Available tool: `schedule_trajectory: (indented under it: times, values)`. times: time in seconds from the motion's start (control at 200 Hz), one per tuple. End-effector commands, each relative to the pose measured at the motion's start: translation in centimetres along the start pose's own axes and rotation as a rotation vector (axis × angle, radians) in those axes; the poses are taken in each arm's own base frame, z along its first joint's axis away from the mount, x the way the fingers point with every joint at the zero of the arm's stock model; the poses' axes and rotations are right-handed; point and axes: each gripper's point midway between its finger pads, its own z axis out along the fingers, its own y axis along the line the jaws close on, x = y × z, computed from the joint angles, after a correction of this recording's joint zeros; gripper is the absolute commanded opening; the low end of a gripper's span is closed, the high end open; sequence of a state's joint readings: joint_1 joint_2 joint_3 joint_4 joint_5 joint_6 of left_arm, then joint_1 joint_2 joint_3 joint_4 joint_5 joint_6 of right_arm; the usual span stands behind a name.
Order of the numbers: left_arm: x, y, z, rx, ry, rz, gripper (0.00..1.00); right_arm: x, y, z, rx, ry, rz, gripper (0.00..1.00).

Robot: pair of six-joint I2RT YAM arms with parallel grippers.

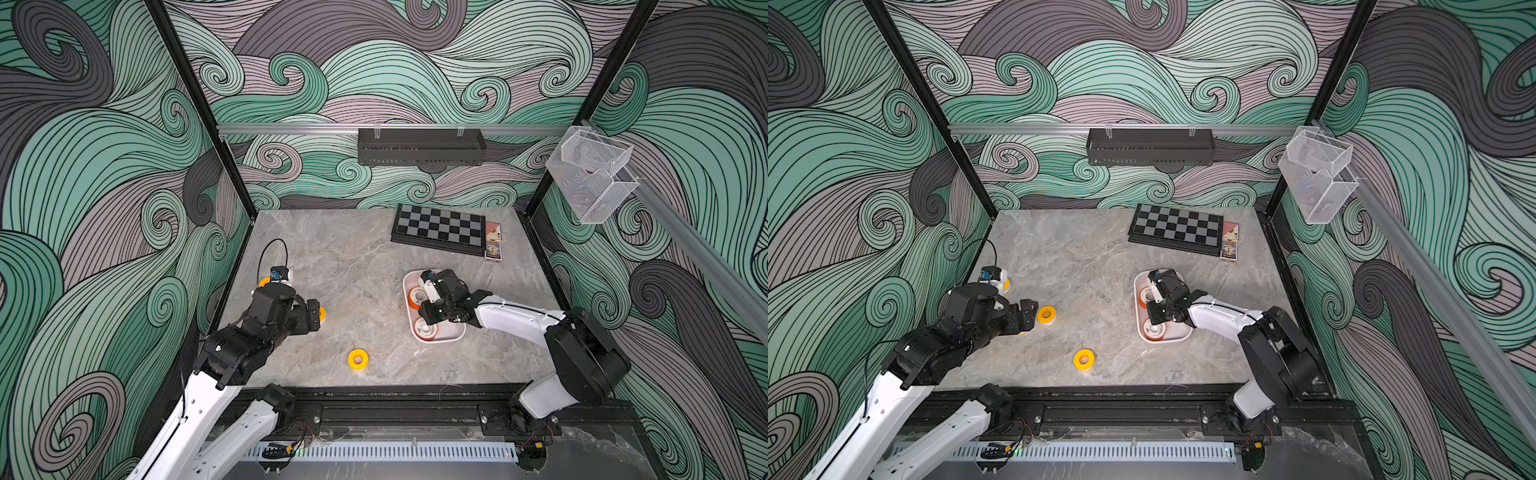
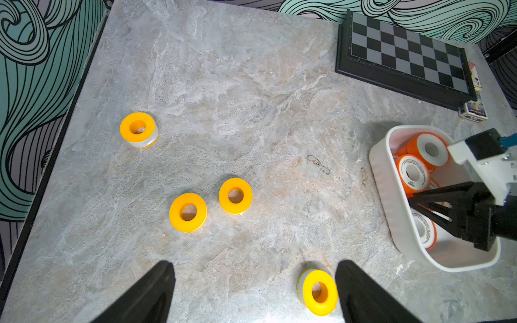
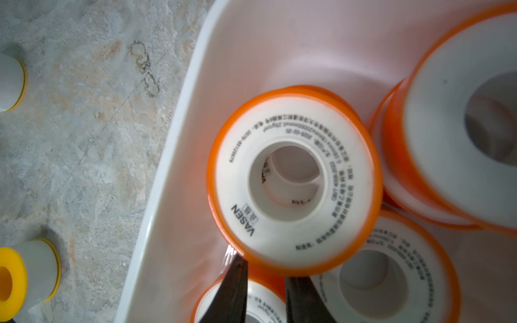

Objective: Put the sealing tape into the storage box
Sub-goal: Move the sealing tape from the storage box.

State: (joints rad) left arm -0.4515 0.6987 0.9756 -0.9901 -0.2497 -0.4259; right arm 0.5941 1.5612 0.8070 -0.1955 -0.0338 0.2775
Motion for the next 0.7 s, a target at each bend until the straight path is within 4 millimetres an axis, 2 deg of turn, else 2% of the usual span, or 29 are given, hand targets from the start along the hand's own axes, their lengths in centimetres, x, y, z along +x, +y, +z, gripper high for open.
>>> schedule_trajectory:
  times: [0.0,0.235,0.405,0.515,0.695]
  values:
    - [-0.1,-0.1,0.1,0.008,-0.002,0.010,0.94,-1.8,-0.2,0.1,0.021,-0.049,0.016,0.27]
    - [-0.1,-0.2,0.2,0.009,0.000,0.011,0.94,-2.9,-0.4,0.5,0.034,-0.066,0.027,0.29]
    - [0.0,-0.1,0.2,0.007,0.003,0.011,0.94,-2.8,-0.3,0.5,0.025,-0.063,0.031,0.29]
    - [0.0,-0.1,0.3,0.006,0.004,0.012,0.94,-2.6,0.5,-0.7,-0.016,-0.068,0.024,0.31]
    - [0.2,-0.3,0.8,0.000,0.029,0.019,0.94,-2.2,1.4,-4.2,-0.072,-0.134,0.019,0.37]
